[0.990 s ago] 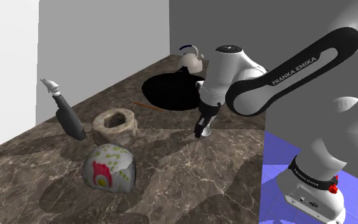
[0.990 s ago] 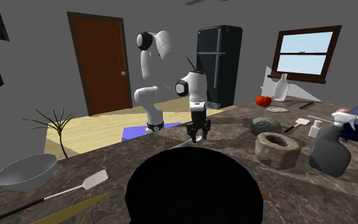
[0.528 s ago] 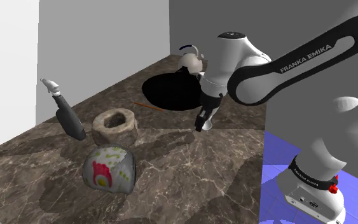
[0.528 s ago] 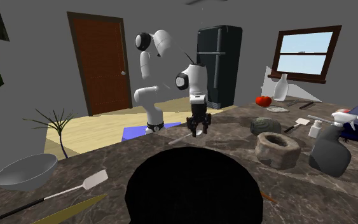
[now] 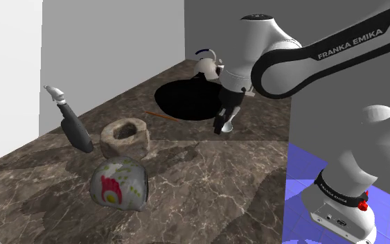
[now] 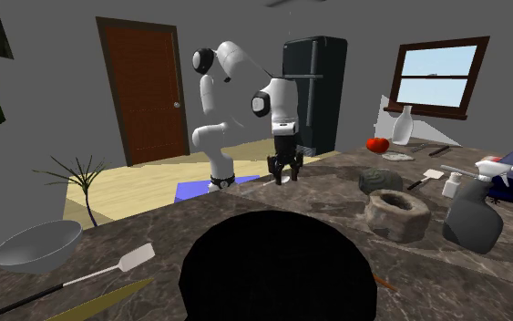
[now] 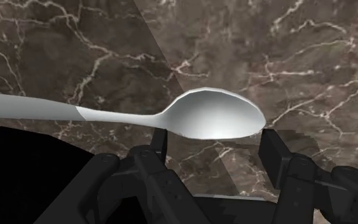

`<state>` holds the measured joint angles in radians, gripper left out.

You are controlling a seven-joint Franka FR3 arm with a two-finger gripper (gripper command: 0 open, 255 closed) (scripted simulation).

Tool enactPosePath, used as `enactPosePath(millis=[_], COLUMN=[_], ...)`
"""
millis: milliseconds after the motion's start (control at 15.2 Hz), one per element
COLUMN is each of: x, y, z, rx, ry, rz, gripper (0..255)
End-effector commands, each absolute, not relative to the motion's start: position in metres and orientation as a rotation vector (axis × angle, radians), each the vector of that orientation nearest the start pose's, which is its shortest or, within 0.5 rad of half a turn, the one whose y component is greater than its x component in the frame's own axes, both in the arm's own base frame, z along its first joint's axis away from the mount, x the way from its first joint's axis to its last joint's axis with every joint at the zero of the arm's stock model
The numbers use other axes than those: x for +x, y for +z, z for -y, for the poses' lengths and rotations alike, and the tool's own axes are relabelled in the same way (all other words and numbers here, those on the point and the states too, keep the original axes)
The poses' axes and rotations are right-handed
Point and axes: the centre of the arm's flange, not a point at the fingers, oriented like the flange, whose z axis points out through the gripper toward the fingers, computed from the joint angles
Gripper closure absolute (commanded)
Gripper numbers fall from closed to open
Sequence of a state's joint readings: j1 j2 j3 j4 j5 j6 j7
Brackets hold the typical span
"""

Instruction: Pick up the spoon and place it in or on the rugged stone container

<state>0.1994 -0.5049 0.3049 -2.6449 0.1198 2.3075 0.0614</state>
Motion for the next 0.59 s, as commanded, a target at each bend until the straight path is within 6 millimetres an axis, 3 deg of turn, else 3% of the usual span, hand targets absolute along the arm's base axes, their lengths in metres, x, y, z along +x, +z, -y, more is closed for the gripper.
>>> enactPosePath(millis=[0, 528], x=[0.345, 0.345], y=[0.422, 0.464], z=[-0.190, -0.190], rx=[-3.095, -3.095], ry=[-0.252, -0.252], rz=[0.537, 0.537], gripper=[255, 255])
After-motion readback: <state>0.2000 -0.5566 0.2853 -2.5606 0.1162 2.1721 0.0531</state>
